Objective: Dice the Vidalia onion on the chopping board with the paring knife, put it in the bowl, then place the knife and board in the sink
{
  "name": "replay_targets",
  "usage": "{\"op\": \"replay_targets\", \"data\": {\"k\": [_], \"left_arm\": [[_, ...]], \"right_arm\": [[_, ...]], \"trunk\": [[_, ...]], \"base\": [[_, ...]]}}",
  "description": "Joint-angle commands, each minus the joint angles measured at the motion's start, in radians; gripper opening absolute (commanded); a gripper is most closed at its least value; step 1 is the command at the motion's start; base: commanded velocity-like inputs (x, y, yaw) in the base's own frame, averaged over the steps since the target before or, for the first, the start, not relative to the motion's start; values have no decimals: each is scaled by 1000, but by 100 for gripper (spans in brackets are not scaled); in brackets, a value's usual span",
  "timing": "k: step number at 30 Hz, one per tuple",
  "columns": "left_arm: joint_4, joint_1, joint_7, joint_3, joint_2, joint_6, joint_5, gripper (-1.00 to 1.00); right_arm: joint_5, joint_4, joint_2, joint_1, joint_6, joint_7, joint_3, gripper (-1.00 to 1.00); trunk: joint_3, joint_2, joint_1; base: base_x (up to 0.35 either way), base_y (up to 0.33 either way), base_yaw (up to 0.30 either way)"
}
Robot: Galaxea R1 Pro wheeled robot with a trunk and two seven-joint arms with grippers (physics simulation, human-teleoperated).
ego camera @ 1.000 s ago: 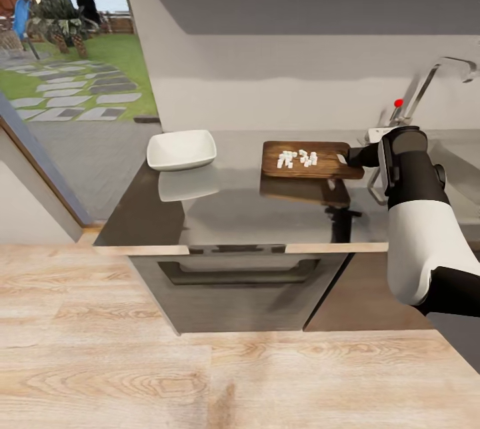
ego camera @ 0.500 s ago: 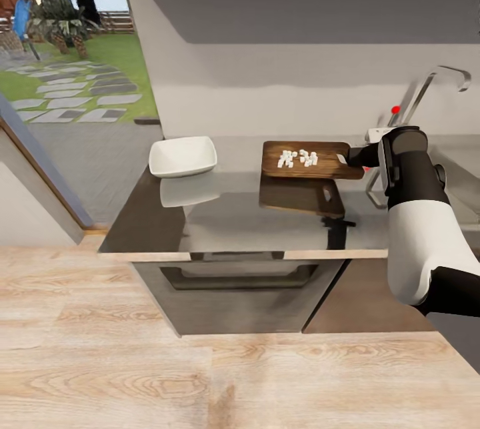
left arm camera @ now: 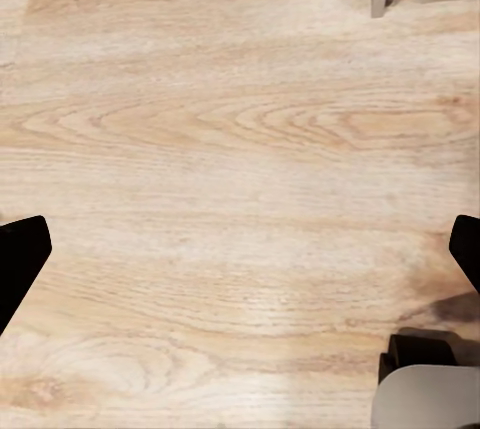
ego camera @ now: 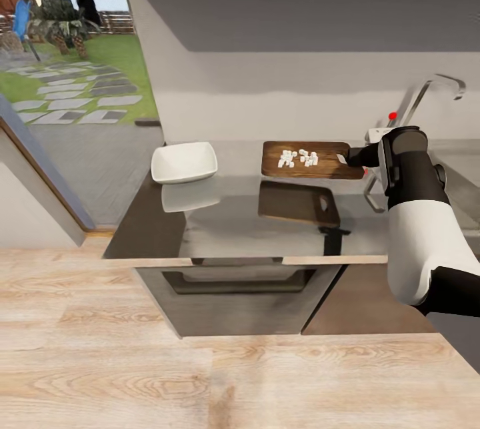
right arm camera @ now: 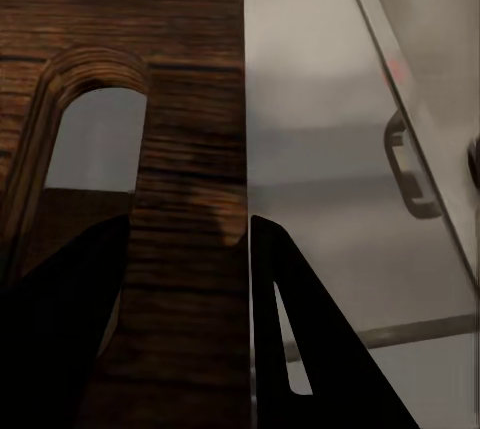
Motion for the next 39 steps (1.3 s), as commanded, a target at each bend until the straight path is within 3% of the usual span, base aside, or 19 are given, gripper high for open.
{"op": "replay_targets", "data": {"k": [1,39], "left_arm": [[3,-1,0,-3,0,-5,4,100],[3,-1,0,-3,0,-6,4,100]], "right_arm": [[10,-1,0,-1,3,10,-2,-100],[10,-1,0,-1,3,10,0,-100]], "trunk": [[2,7,-4],[122,273,-150]], "base": [[0,0,0],[0,0,0]]}}
